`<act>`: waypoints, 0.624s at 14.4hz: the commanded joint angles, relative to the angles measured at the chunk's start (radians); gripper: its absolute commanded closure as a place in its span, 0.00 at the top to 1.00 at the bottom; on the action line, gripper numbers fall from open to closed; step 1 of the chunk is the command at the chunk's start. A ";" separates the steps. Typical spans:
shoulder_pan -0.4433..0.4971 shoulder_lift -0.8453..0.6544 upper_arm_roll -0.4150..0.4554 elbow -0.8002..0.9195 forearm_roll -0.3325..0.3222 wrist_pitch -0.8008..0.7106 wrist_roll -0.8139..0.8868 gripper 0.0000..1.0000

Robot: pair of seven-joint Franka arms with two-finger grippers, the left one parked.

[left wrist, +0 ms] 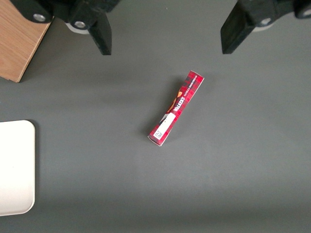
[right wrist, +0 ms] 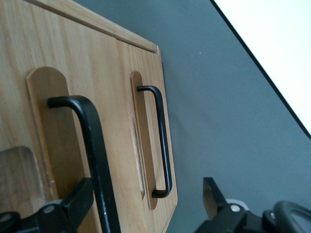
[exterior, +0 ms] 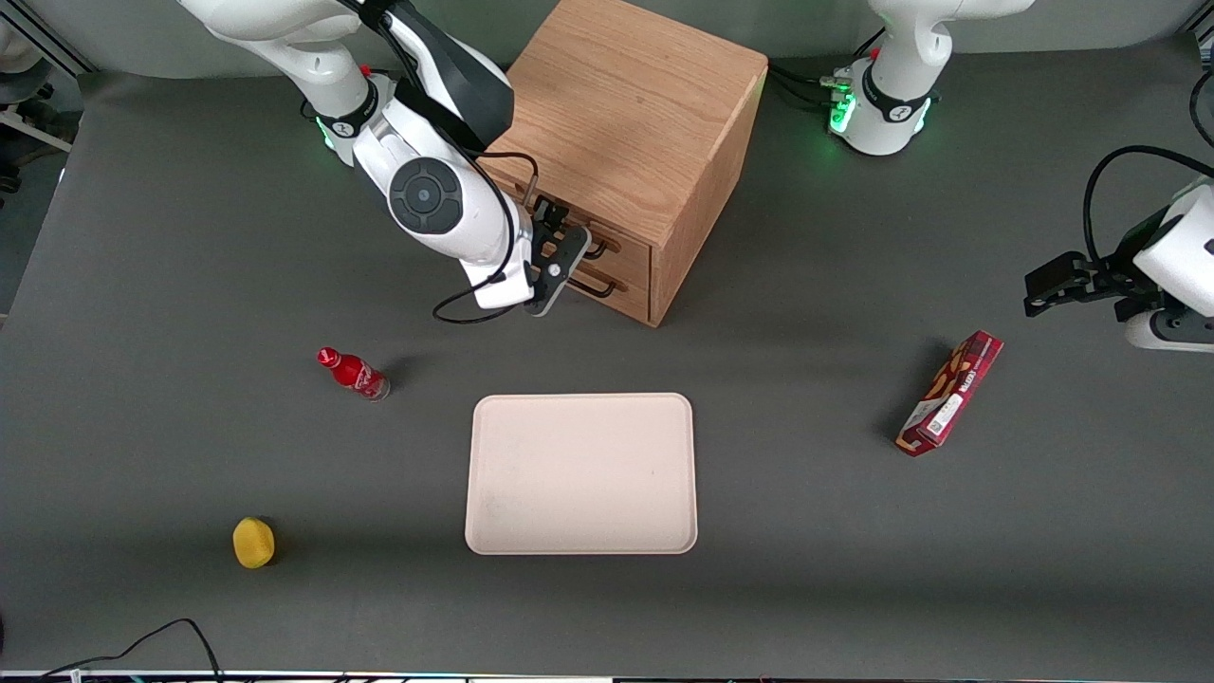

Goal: Open upper drawer
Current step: 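Close the right gripper around the upper drawer's black handle, then pull the handle outward from the cabinet with the right gripper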

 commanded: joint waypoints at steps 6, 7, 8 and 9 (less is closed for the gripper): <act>0.022 0.035 0.000 -0.013 -0.013 0.057 0.011 1.00; 0.022 0.038 0.000 -0.012 -0.013 0.057 0.011 1.00; 0.022 0.040 -0.001 -0.012 -0.014 0.057 0.011 1.00; 0.022 0.040 -0.001 -0.012 -0.014 0.057 0.011 1.00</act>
